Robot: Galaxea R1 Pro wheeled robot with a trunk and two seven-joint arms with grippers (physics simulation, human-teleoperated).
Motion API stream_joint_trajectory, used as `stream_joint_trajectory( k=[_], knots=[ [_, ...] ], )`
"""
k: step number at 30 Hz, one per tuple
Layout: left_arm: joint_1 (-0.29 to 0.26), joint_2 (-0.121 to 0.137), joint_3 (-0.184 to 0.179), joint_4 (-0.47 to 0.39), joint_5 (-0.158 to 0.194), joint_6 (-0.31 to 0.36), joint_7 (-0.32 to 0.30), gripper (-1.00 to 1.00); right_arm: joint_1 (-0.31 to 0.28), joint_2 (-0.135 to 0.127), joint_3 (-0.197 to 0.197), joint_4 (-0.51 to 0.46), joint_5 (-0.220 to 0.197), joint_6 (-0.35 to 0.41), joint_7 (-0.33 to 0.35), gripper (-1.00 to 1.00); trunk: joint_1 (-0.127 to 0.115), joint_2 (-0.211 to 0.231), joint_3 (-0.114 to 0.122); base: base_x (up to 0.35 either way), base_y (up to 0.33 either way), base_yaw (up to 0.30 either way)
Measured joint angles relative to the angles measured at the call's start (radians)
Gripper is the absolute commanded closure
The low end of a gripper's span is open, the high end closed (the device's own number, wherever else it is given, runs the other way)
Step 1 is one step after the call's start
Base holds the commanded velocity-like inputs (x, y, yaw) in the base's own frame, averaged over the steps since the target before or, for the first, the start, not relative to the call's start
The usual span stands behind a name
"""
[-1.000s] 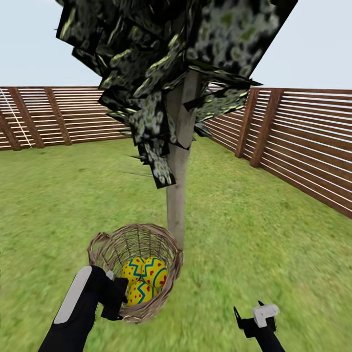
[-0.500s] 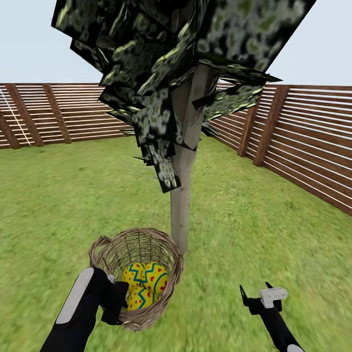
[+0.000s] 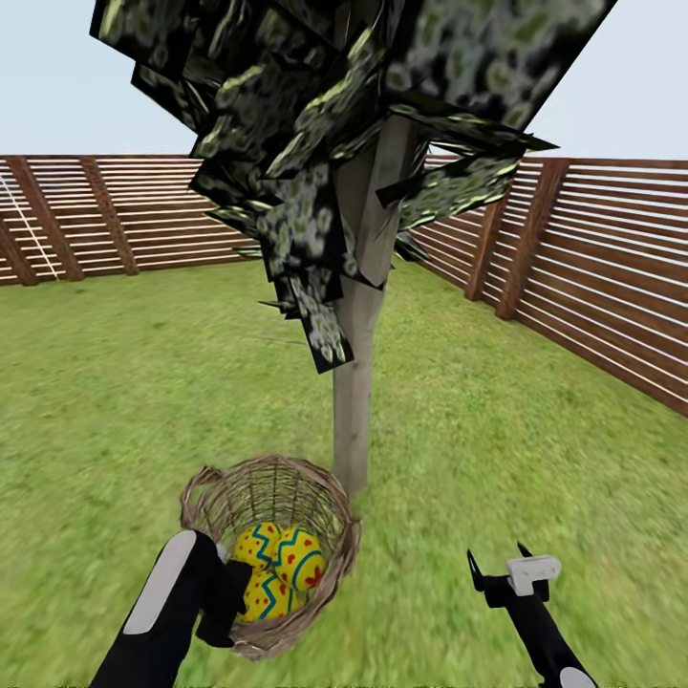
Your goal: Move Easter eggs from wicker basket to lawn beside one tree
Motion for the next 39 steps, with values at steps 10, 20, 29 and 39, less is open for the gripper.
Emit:
stream_joint_trajectory(
  k=[10,20,29,39],
  knots=[
    [0.0,0.01,0.006,0.063,-0.005,0.043,-0.104,1.0,0.0,0.001,0.003,0.002,0.001,0.0,0.0,-1.0,-0.001,0.0,-0.016,0.065,-0.017,0.0],
    [0.0,0.009,0.007,0.114,-0.006,0.044,-0.109,1.0,0.0,0.0,0.0,-0.013,0.001,-0.001,0.001,-1.0,0.0,0.0,-0.03,0.258,-0.156,0.0],
    [-0.005,0.06,0.013,0.124,-0.002,0.051,-0.159,1.0,-0.008,0.013,0.049,-0.064,-0.002,-0.016,-0.003,-1.0,0.0,0.0,-0.03,-0.106,0.0,0.0],
    [-0.004,0.123,0.013,0.168,-0.001,0.056,-0.31,1.0,-0.008,0.015,0.087,-0.203,-0.006,0.085,-0.004,-1.0,0.0,0.0,-0.037,0.0,0.0,0.0]
  ],
)
